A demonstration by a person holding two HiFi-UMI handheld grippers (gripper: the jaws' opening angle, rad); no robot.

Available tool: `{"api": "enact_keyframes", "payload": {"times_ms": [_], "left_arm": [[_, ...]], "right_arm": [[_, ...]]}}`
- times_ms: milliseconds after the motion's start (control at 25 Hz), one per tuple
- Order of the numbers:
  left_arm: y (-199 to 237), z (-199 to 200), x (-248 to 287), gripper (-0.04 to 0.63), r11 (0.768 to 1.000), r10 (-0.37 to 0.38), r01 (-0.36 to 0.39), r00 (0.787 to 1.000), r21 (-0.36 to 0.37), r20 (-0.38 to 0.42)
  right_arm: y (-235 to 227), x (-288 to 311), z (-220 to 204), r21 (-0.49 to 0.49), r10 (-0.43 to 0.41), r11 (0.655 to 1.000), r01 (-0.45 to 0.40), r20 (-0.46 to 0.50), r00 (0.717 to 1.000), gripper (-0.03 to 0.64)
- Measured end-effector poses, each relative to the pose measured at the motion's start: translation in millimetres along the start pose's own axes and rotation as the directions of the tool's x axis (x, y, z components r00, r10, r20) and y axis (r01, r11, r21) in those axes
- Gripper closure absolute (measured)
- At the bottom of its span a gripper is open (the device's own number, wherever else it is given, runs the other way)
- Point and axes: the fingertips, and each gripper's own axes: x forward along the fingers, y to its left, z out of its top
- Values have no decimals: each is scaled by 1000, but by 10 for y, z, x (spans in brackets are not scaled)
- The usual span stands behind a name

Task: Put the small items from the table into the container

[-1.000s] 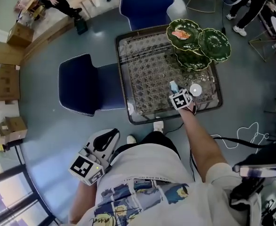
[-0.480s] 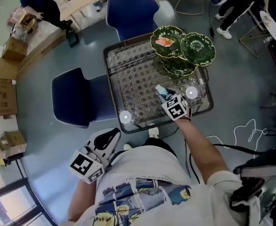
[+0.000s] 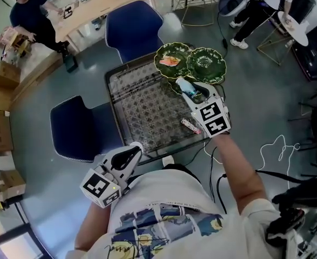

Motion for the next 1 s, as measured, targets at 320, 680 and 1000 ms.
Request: {"api": "enact_keyframes", "payload": {"times_ms": [320, 680, 1000], "left_arm": [[21, 67, -33, 581, 1000, 4, -4, 1000, 5, 18], [169, -87, -348, 581, 997, 69, -68, 997, -39, 26], [246, -77, -501, 581, 997, 68, -67, 997, -42, 26]], "right_arm": [[-1281, 145, -193, -6, -193, 981, 194, -102, 976, 446], [-1501, 300, -170, 9, -213, 976, 216, -136, 968, 449], [-1336, 366, -283, 13, -241, 969, 246, -156, 958, 449]]}}
